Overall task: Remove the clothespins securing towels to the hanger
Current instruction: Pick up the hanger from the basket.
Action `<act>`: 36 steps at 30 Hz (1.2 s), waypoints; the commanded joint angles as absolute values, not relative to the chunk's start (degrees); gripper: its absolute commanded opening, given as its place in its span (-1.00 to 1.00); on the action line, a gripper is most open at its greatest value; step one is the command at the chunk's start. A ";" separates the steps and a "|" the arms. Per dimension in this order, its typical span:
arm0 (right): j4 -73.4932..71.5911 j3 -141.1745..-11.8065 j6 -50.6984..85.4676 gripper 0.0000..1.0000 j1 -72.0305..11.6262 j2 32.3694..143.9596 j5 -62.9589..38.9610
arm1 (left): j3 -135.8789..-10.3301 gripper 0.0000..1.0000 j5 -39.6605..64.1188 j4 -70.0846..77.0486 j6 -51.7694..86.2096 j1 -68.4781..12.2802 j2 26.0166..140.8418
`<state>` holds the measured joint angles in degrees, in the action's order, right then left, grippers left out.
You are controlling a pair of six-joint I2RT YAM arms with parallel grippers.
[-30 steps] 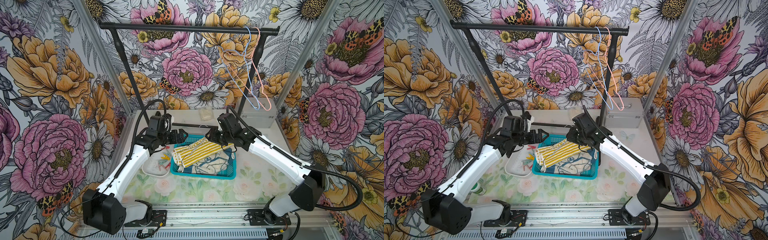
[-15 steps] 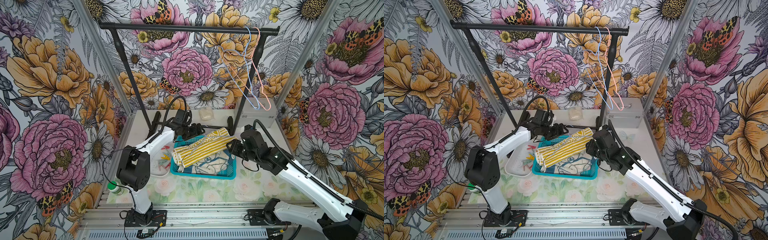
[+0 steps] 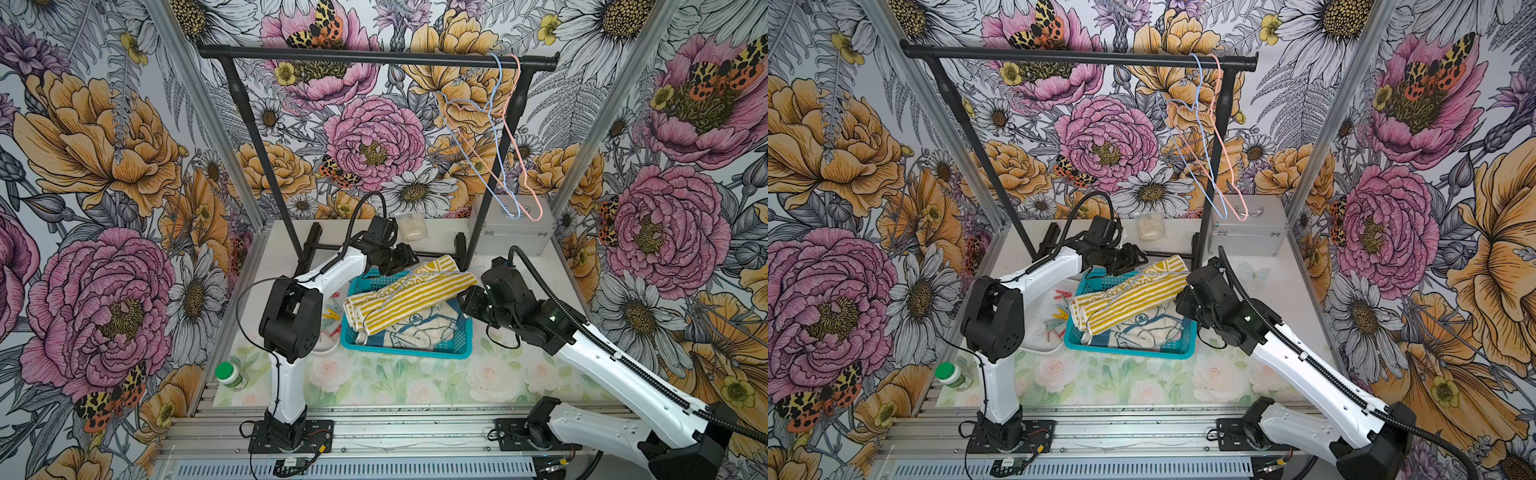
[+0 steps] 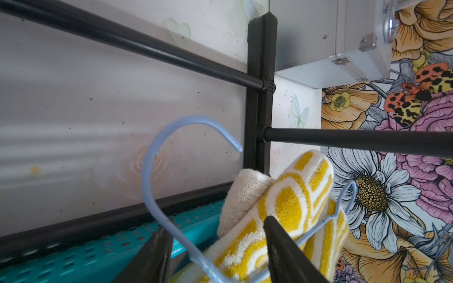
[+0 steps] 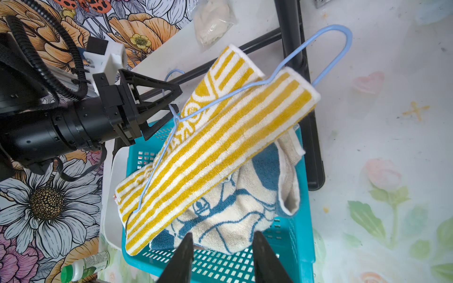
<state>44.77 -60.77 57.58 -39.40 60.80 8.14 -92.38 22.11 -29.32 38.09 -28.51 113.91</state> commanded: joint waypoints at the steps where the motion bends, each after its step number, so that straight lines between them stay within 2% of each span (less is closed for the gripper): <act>1: 44.98 -60.89 57.09 -0.20 -39.02 60.86 8.37 | -93.35 0.07 21.92 -26.81 37.65 -29.09 113.85; 8: 44.86 -62.53 55.83 -0.19 -38.94 62.69 8.27 | -88.85 -0.34 23.14 -17.26 39.08 -29.62 110.57; 12: 44.81 -63.06 55.72 -0.19 -38.85 63.37 8.40 | -83.71 -0.51 23.43 -7.77 42.06 -30.10 107.72; 17: 44.77 -63.28 55.56 -0.19 -38.85 63.06 8.91 | -81.70 -0.71 23.01 -3.11 41.82 -30.23 105.21; 24: 44.76 -64.35 55.42 -0.20 -39.14 63.16 9.08 | -84.11 -0.83 19.97 -5.28 37.37 -30.15 100.37; 29: 43.33 -67.67 56.22 -0.19 -40.54 67.64 7.32 | -87.63 -0.97 17.66 -10.18 33.61 -29.87 98.04; 36: 34.82 -65.43 61.93 -0.18 -41.92 72.31 2.49 | -88.41 -1.00 16.45 -12.10 32.19 -29.17 95.09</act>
<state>39.68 -66.43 58.98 -41.47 71.88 4.75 -87.00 18.20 -10.57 34.24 -29.82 97.17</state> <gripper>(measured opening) 0.407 0.080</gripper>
